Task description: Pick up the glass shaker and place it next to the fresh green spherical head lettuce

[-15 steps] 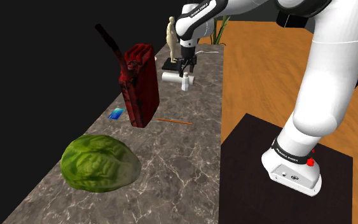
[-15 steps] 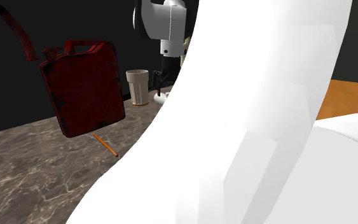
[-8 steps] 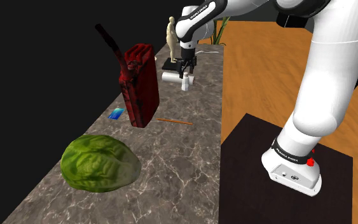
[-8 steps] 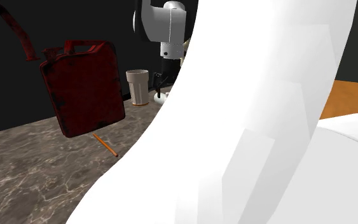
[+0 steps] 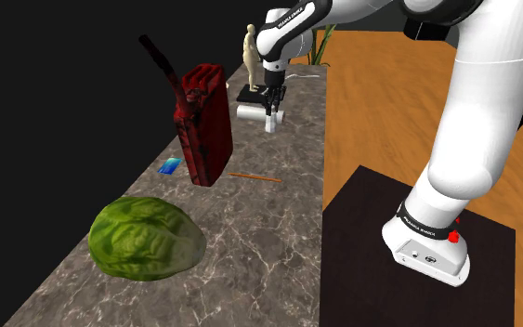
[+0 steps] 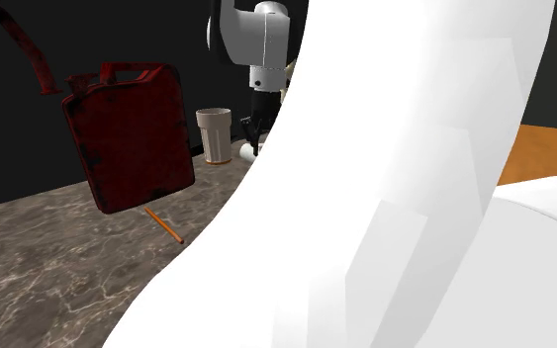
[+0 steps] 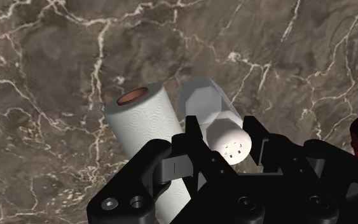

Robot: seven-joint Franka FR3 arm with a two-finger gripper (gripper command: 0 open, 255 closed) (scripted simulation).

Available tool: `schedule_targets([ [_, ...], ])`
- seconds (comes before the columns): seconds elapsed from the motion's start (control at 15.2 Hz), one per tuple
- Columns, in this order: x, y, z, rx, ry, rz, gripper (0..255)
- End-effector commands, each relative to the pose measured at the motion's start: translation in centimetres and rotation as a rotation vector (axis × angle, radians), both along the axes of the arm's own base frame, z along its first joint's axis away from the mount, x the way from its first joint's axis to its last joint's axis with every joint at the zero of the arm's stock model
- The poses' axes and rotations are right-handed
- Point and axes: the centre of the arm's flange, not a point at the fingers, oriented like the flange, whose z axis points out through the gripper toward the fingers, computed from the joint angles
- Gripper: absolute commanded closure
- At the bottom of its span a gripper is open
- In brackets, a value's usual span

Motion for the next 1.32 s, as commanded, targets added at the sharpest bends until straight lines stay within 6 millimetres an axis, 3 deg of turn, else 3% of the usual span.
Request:
schedule_targets([
  [0.0,0.0,0.0,0.0,0.0,0.001,0.0,255],
  [0.2,0.0,0.0,0.0,0.0,0.001,0.0,255],
  [1.25,0.0,0.0,8.4,0.0,0.001,0.0,255],
])
